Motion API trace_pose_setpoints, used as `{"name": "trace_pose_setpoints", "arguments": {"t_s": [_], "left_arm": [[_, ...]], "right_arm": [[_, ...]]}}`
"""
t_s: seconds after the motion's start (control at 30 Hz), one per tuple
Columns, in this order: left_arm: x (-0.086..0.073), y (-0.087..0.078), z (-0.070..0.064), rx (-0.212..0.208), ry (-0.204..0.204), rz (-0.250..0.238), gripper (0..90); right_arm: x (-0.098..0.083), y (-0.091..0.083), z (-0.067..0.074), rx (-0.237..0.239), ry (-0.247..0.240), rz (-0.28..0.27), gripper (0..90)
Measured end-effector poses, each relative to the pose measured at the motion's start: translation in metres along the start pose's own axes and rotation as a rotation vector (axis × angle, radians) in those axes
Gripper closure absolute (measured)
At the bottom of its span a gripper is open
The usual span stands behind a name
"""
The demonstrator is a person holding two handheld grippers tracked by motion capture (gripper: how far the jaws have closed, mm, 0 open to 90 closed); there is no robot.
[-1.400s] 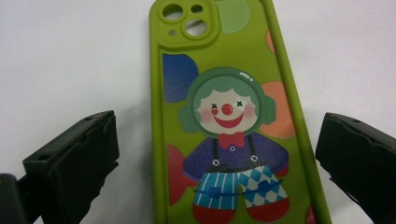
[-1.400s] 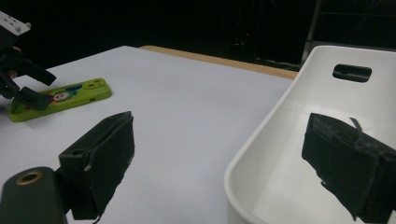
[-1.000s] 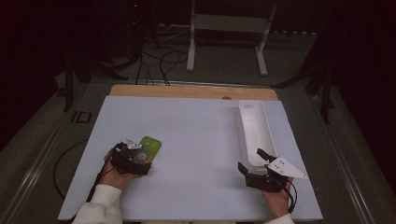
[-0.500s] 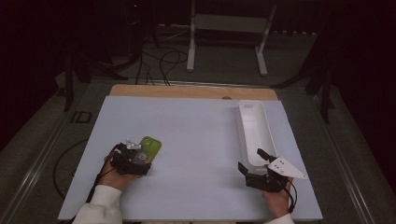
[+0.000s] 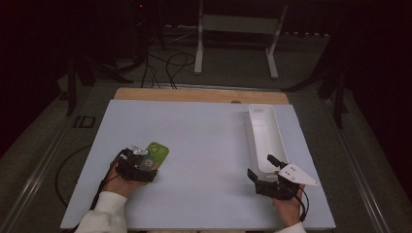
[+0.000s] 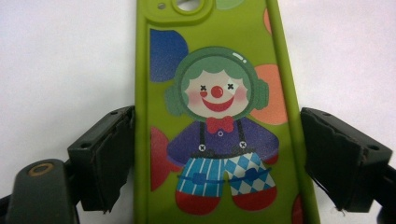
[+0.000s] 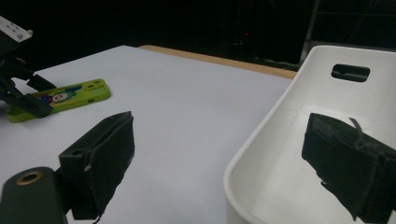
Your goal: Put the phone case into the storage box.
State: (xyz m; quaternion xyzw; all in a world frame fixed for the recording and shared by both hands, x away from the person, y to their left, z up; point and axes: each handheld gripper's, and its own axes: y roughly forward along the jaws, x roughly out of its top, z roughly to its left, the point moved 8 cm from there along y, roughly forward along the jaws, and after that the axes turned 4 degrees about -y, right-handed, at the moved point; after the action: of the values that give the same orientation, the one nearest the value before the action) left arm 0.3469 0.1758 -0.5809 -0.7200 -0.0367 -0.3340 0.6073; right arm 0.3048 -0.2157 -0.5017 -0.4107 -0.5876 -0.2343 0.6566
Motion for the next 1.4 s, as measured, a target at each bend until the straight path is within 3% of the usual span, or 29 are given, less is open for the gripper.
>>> {"name": "trace_pose_setpoints", "arguments": {"t_s": [0.7, 1.4], "left_arm": [[0.007, -0.008, 0.0, 0.041, -0.01, -0.094, 15.9], [0.024, -0.026, -0.007, 0.078, 0.013, -0.232, 16.0]], "right_arm": [[-0.001, 0.001, -0.001, -0.002, -0.003, 0.003, 9.3], [0.0, 0.002, 0.0, 0.003, 0.0, 0.003, 9.3]]}}
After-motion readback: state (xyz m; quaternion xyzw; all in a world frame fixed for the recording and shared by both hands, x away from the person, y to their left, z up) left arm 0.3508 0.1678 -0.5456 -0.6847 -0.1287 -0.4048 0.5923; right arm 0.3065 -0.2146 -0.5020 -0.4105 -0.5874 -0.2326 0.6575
